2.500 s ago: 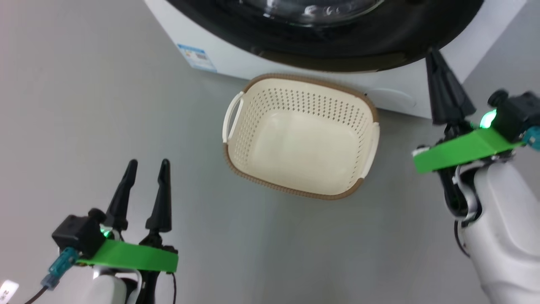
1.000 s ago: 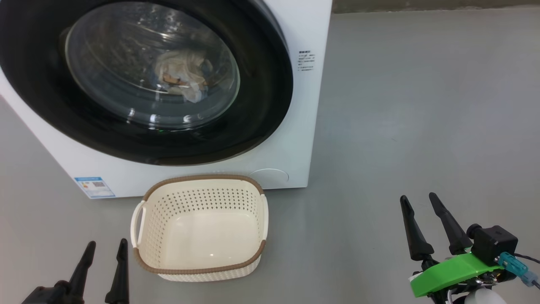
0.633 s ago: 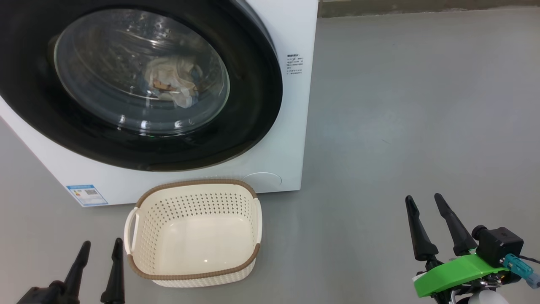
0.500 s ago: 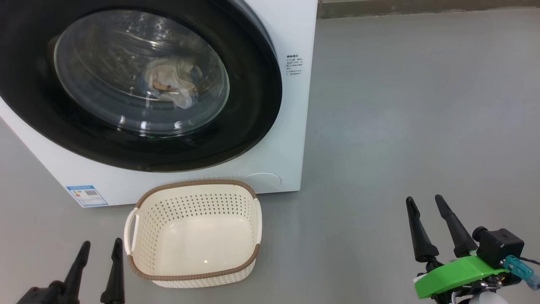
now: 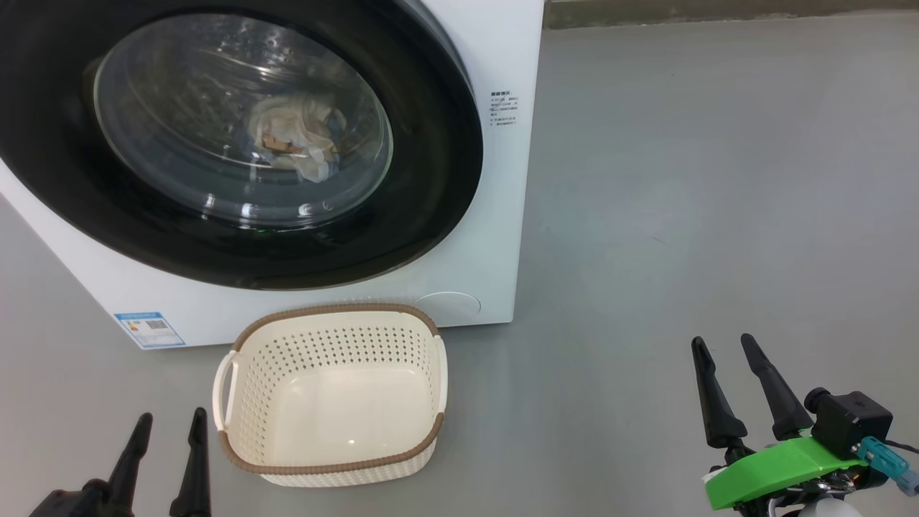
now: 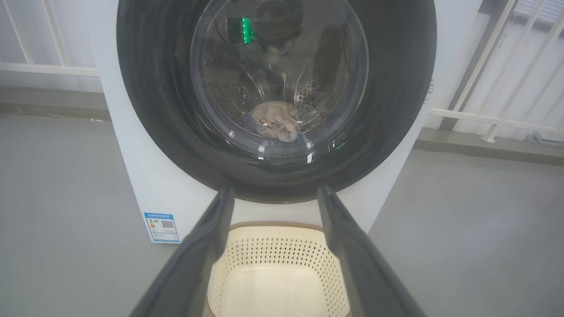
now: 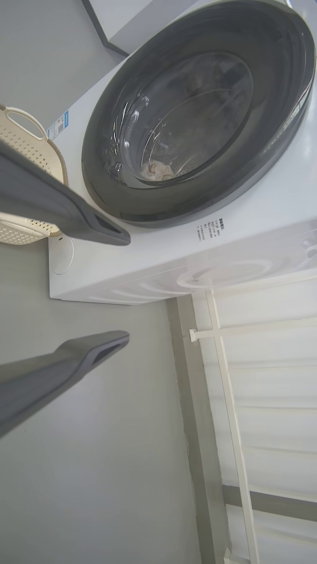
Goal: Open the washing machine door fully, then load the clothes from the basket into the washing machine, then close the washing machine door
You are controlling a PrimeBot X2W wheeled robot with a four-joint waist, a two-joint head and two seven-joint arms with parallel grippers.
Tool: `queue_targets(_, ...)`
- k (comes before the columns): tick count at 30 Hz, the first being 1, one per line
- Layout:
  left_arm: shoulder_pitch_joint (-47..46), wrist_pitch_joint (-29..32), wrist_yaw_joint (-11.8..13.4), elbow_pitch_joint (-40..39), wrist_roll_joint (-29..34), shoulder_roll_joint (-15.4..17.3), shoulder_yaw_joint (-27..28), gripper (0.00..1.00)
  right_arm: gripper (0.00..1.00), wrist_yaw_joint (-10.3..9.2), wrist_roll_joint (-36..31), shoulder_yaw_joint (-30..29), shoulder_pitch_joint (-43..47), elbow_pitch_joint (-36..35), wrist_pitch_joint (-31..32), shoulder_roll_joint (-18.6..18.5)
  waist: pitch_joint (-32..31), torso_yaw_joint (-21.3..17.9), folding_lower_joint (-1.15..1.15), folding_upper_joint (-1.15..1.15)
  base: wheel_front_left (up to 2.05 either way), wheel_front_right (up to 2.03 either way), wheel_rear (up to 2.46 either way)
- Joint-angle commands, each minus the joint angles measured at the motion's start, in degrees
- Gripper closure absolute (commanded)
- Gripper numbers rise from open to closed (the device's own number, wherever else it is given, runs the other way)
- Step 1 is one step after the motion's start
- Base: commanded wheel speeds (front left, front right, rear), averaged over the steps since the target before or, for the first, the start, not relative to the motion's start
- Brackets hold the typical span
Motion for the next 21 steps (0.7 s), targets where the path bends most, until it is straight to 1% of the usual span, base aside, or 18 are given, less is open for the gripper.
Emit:
queue_targets(1, -1.0, -0.4, 0.0, -0.8, 0.0, 1.6, 2.2, 0.0, 0.0, 0.0, 0.0, 0.8, -0.7, -1.5, -0.3, -0.4, 0.0, 0.0, 0.0, 0.0, 0.0, 0.0, 0.0)
queue_targets(2, -1.0, -0.4, 0.0, -0.8, 0.0, 1.6, 2.2, 0.0, 0.0, 0.0, 0.0, 0.8, -0.7, -1.5, -0.3, -0.4, 0.0, 0.1, 0.0, 0.0, 0.0, 0.0, 0.0)
queue_targets(3, 0.0, 0.0, 0.0, 0.0, 0.0, 0.0, 0.0, 1.0, 1.0, 0.0, 0.0, 0.0, 0.0, 0.0, 0.0, 0.0, 0.0, 0.1, 0.0, 0.0, 0.0, 0.0, 0.0)
queue_targets(5, 0.1, 0.0, 0.0, 0.8, 0.0, -0.6, -0.1, 1.0, 1.0, 0.0, 0.0, 0.2, 0.3, 1.0, 0.0, 0.3, 0.0, 0.1, 0.0, 0.0, 0.0, 0.0, 0.0)
queue_targets(9, 0.9, 0.1, 0.0, 3.1, -0.1, -2.9, -1.0, 1.0, 1.0, 0.0, 0.1, 0.7, 1.9, 3.9, 0.3, 1.3, 0.0, 0.1, 0.0, 0.0, 0.0, 0.0, 0.0)
queue_targets(12, 0.9, 0.5, 0.0, 3.1, -1.5, -3.3, -0.8, 1.0, 1.0, 0.0, 1.7, 0.5, 2.0, 4.0, 0.7, 1.4, -0.1, 0.1, 0.02, 0.0, 0.0, 0.0, 0.0)
queue_targets(16, 0.7, 1.2, 0.0, 2.8, -3.7, -3.5, -0.4, 1.0, 1.0, 0.0, 4.0, 0.2, 1.9, 3.8, 1.3, 1.4, -0.3, 0.2, 0.14, 0.0, 0.0, 0.0, 0.0)
queue_targets(19, 0.6, 1.7, 0.0, 2.7, -5.3, -3.7, -0.2, 1.0, 1.0, 0.0, 5.7, -0.1, 1.8, 3.7, 1.8, 1.4, -0.3, 0.2, 0.04, 0.0, 0.0, 0.0, 0.0)
queue_targets(21, 0.5, 1.9, 0.0, 2.7, -5.8, -3.8, -0.1, 1.0, 1.0, 0.0, 6.3, -0.1, 1.7, 3.7, 2.0, 1.4, -0.2, 0.2, 0.02, 0.0, 0.0, 0.0, 0.0)
